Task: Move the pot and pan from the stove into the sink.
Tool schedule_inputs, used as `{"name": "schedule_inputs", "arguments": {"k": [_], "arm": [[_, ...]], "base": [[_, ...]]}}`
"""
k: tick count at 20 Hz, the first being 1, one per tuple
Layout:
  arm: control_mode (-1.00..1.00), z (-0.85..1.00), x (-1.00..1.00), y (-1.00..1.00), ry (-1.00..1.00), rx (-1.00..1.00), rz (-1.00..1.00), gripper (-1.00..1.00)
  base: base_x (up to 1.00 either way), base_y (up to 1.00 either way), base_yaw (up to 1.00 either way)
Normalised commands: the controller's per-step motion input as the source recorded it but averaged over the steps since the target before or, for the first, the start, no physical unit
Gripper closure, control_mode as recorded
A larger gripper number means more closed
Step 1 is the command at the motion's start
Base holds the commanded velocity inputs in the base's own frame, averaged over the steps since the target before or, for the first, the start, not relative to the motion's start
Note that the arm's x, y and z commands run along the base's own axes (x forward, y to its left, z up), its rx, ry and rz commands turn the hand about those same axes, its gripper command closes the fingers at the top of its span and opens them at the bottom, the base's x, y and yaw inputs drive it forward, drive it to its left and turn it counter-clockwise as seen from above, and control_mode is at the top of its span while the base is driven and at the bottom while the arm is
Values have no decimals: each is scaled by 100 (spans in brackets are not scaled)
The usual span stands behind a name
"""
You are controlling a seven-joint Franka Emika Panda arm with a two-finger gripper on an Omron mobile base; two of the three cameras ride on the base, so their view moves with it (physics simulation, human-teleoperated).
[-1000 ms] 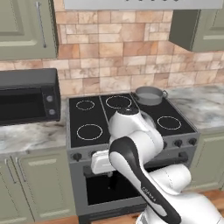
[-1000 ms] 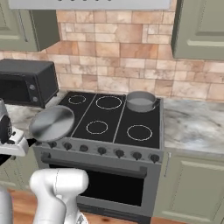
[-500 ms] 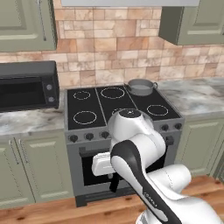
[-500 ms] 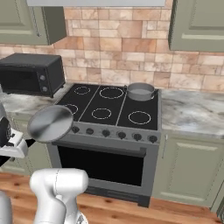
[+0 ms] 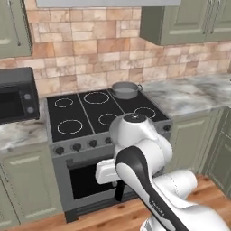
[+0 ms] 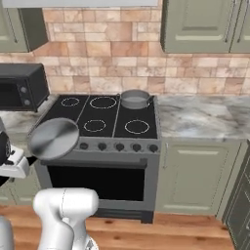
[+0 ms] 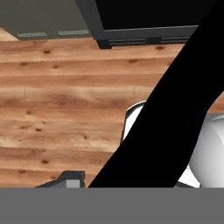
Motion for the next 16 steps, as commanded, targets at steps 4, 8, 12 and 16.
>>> {"name": "schedule_inputs", "arguments": {"k": [4,8,12,16], "arm": [[100,0,0,0,0,0,0,100],[100,0,0,0,0,0,0,100],[100,0,0,0,0,0,0,100],[100,0,0,0,0,0,0,100]], "base": [[1,-12,-47],[4,-16,-47],[4,-18,-48],[4,-18,-48]]}}
